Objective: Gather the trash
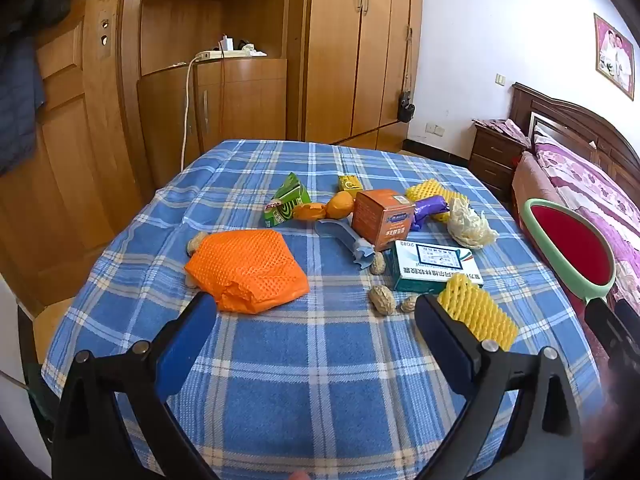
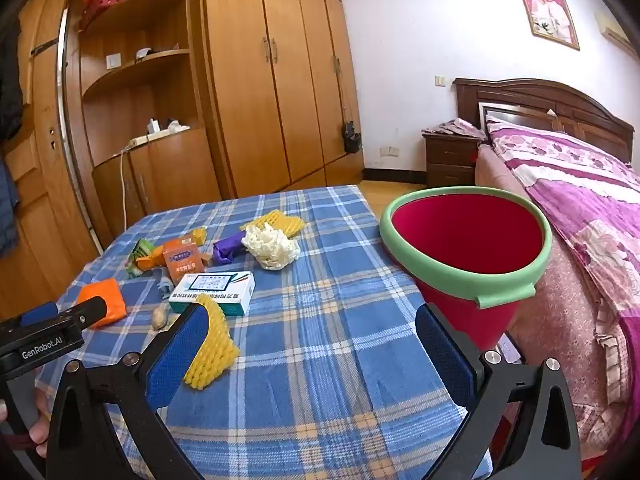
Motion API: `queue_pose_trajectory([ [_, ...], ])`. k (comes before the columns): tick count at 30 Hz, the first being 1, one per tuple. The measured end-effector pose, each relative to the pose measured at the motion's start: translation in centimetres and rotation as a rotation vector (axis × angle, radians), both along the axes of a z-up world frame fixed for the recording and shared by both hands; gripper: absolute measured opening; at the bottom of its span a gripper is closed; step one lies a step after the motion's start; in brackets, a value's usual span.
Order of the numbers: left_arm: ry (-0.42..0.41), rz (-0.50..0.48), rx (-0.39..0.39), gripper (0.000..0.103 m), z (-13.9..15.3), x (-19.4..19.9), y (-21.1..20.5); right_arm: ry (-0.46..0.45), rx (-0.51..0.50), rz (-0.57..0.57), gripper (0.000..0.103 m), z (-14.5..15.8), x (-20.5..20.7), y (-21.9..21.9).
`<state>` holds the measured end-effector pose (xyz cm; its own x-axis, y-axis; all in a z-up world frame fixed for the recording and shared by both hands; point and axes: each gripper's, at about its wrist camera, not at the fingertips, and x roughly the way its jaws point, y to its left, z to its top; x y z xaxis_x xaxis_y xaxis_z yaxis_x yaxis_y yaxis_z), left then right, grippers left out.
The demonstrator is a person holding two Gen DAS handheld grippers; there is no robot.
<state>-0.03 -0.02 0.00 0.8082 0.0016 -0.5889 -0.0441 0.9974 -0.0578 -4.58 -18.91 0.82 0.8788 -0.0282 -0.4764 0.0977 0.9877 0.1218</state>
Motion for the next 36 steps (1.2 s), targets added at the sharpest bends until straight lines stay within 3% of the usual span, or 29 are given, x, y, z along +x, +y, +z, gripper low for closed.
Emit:
queue_pose_trajectory([
  [36,0.016,0.002,-0.004,0.099,-0.01,0.12,-0.05,-0.003,0.008,-0.004,0.102,-0.3,0.15,-0.1],
])
